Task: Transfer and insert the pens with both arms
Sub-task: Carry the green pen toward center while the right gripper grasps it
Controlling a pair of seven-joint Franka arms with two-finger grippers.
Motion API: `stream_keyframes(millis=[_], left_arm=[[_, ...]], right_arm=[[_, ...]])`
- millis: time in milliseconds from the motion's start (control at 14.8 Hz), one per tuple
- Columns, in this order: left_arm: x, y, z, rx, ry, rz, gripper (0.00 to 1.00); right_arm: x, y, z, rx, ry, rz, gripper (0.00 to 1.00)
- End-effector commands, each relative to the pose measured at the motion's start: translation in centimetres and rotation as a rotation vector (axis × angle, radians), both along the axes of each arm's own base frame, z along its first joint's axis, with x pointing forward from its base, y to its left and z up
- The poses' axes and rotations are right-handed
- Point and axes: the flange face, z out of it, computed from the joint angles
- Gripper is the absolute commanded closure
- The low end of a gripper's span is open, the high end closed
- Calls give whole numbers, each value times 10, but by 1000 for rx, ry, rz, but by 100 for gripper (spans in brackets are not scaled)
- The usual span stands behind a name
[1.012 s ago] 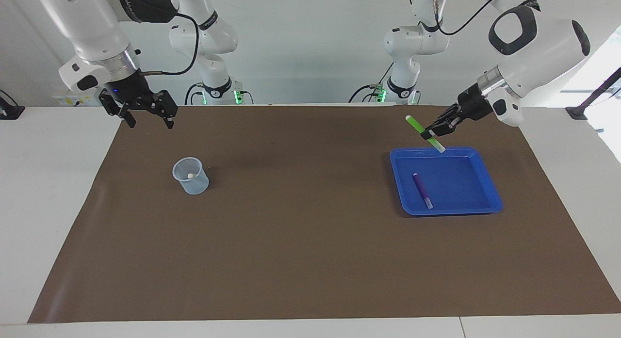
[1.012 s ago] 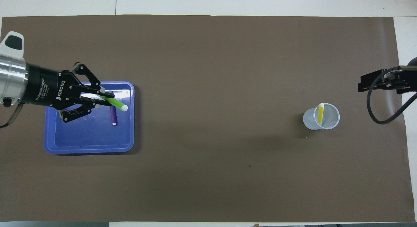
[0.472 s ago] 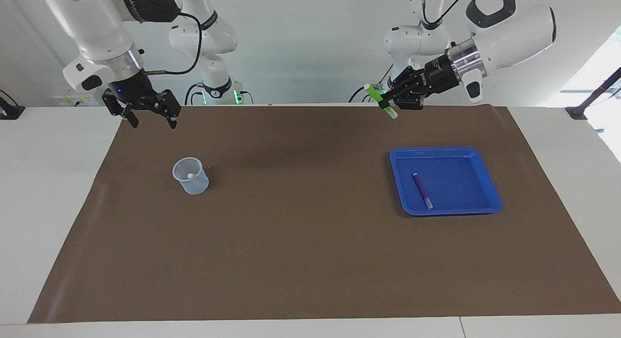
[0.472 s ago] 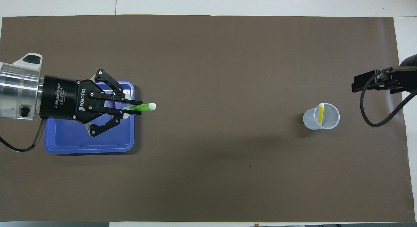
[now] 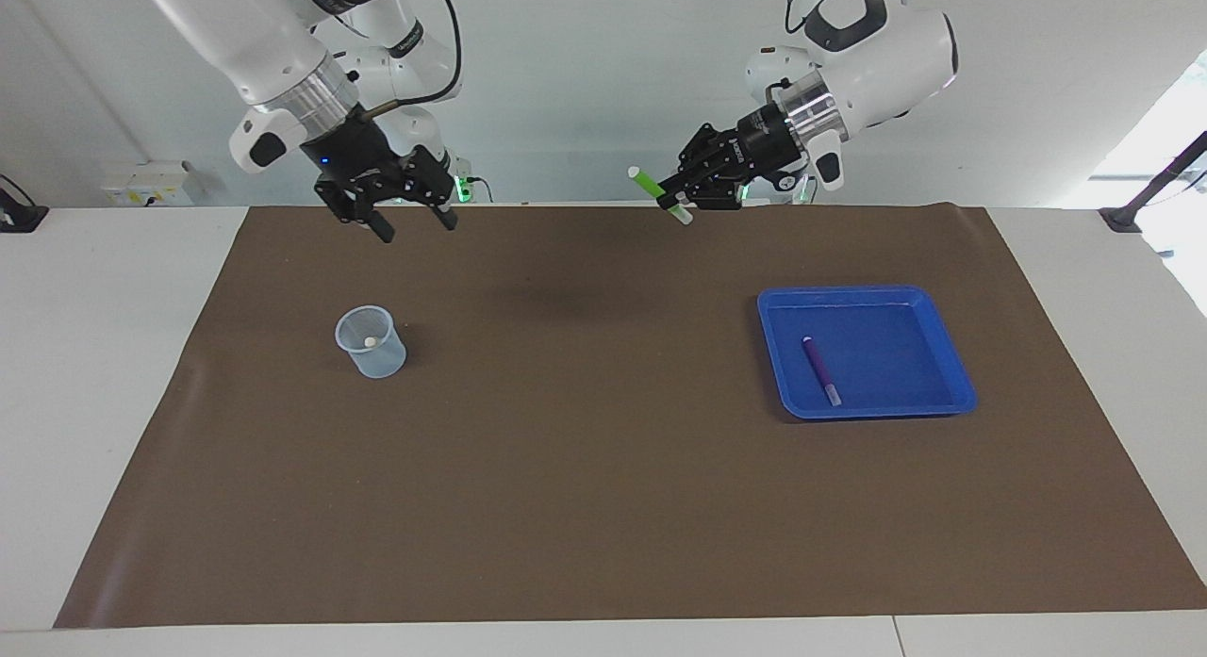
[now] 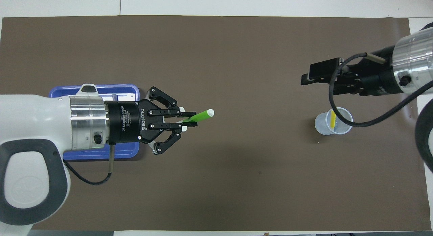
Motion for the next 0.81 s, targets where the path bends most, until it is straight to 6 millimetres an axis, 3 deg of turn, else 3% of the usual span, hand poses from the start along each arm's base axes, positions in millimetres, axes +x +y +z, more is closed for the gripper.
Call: stream_keyframes(millis=[0, 135, 405, 742], left_arm=[[-35, -9, -14, -20, 0, 102, 100], [-46, -21, -18, -33, -9, 165, 100], [-47, -21, -19, -45, 8, 191, 100], [-46, -21, -19, -48, 14, 201, 100]], right_arm=[[-5, 35, 7, 96, 12, -33, 0], [-11, 59, 11, 136, 20, -33, 0], [-32, 112, 11, 150, 43, -15, 0], [-58, 155, 2, 80, 23, 90, 0]])
